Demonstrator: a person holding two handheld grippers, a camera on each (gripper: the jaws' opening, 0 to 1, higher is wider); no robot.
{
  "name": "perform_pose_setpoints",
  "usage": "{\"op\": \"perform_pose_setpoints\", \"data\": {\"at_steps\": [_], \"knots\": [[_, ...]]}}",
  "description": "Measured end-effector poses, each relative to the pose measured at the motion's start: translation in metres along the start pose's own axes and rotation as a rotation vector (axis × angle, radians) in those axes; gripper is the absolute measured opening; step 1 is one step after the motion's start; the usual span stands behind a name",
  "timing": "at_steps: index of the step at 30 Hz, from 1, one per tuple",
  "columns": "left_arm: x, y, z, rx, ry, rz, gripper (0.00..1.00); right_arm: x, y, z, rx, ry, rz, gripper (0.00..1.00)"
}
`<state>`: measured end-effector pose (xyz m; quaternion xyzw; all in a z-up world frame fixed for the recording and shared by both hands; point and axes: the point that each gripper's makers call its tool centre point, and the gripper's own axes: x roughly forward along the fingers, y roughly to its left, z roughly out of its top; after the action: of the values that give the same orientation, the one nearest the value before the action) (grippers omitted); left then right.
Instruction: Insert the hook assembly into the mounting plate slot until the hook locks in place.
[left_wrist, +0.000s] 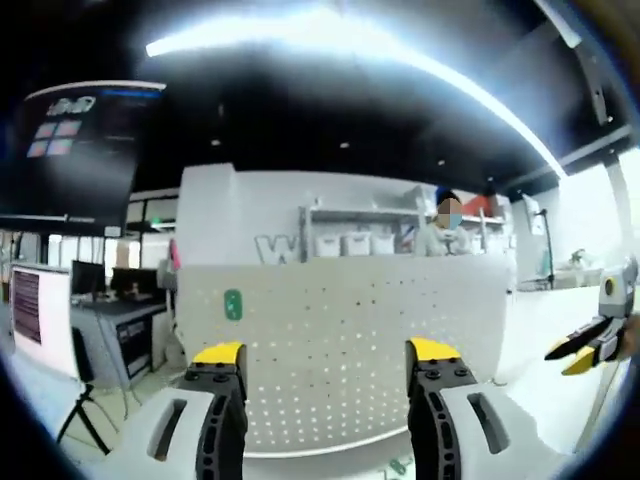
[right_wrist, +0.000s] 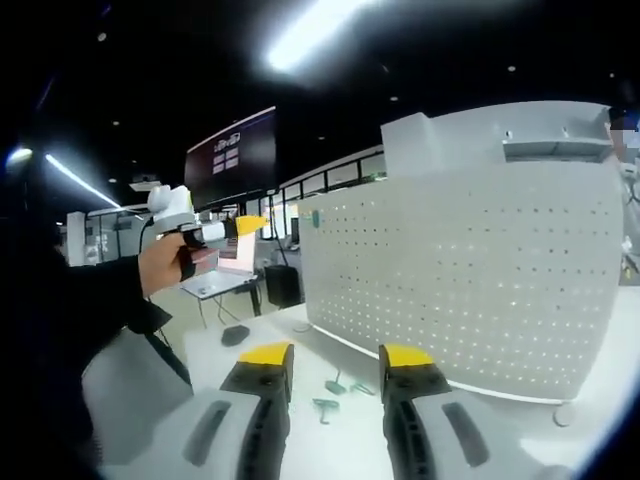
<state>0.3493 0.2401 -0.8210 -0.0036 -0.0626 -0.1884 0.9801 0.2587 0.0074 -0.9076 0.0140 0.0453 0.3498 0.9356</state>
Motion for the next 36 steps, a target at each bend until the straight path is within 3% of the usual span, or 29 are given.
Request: {"op": "perform_pose_setpoints", "data": {"at_steps": [8, 17, 26, 33, 36], "knots": [[-0.045, -0.032, -0.007, -0.011, 0.035, -0.023, 0.71, -0.008, 0.019, 0.003, 0.009, -0.010, 0.041, 0.32], [-0.077, -0.049, -0.017, -0.020, 0.069, -0.028, 0.71, -0.018, 0.036, -0.001, 0.022, -0.011, 0.057, 0.32], [-0.095, -0.039, -0.024, -0.022, 0.098, -0.045, 0.70, -0.010, 0.045, -0.001, 0.020, -0.011, 0.032, 0.32], [-0.099, -0.019, -0.023, -0.032, 0.103, -0.044, 0.70, 0.005, 0.061, 0.034, -0.015, -0.039, 0.027, 0.32], [-0.096, -0.015, -0.028, -0.025, 0.113, -0.049, 0.69, 0.010, 0.058, 0.038, -0.020, -0.030, 0.012, 0.32]]}}
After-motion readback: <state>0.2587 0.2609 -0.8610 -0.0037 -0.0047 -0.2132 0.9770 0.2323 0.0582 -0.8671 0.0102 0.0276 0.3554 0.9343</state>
